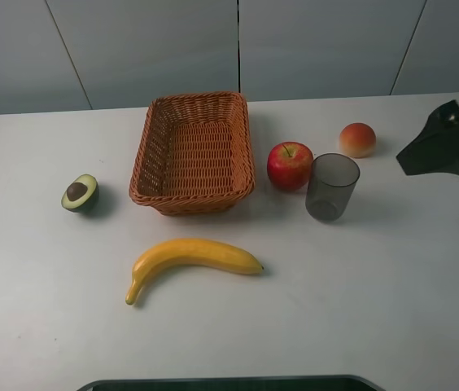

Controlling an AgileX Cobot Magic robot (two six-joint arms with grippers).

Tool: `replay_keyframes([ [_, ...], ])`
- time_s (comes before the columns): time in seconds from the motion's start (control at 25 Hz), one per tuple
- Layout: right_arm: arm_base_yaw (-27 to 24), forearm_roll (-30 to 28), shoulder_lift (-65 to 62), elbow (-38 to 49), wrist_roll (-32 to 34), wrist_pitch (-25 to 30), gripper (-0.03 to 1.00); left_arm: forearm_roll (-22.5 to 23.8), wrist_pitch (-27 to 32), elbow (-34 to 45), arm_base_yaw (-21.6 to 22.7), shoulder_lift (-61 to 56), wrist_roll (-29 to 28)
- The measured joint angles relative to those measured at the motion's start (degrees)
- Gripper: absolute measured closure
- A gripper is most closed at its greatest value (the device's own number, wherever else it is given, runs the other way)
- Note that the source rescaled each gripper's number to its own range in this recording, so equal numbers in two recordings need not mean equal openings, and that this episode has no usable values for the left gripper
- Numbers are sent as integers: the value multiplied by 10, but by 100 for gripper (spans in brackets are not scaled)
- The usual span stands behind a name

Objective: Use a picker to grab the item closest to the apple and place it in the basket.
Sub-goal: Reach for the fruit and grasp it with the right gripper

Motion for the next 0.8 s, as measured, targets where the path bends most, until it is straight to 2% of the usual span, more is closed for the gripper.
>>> replay_keyframes([
  [0.32, 83, -2, 166, -81, -132, -1, -3, 0, 0, 0, 0, 0, 0],
  [0.6, 115, -2, 261, -101, -216, -2, -3, 0, 0, 0, 0, 0, 0],
  [0.8, 118, -7, 298, -101, -233, -18, -3, 0, 0, 0, 0, 0, 0],
])
